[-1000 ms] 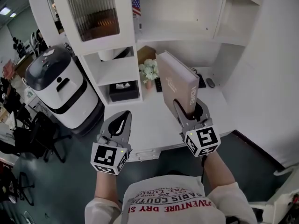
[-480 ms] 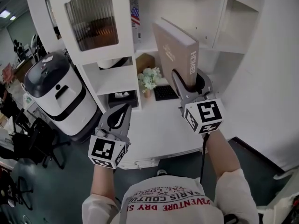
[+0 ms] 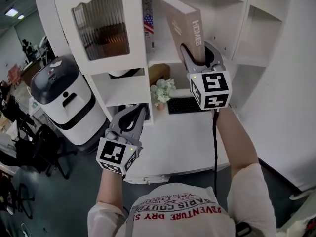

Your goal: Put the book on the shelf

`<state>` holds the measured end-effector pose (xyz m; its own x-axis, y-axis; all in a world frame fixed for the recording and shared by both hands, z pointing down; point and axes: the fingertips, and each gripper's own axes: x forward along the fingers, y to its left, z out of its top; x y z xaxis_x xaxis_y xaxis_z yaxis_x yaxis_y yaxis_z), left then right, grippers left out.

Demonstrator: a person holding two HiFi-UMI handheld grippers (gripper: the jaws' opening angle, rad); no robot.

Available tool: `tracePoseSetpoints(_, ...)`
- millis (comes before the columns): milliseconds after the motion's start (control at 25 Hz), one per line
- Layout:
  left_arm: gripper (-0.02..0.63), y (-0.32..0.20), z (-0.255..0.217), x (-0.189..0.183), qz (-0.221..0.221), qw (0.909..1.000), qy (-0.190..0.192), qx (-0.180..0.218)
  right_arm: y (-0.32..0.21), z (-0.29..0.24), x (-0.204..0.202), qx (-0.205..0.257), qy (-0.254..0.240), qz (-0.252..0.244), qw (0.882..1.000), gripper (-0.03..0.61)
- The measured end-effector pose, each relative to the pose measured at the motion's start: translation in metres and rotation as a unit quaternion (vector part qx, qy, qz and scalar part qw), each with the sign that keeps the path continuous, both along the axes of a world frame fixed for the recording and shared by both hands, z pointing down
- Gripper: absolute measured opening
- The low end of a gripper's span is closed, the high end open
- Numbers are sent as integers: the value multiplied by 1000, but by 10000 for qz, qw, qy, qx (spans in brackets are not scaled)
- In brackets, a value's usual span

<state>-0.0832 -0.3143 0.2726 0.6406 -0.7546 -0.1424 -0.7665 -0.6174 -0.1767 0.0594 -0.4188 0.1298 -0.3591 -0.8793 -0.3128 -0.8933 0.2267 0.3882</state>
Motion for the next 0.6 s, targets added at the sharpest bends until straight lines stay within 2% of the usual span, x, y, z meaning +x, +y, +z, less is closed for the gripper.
tracePoseSetpoints(200,6,-20,4,2,-79,10000,-43,-13,-43,-4,-1,-151,-229,-14,9996,170)
tracePoseSetpoints(600,6,-66,11,3,-242,9997,-10,-67,-123,-5,-9,-425,-323,203,9984,172)
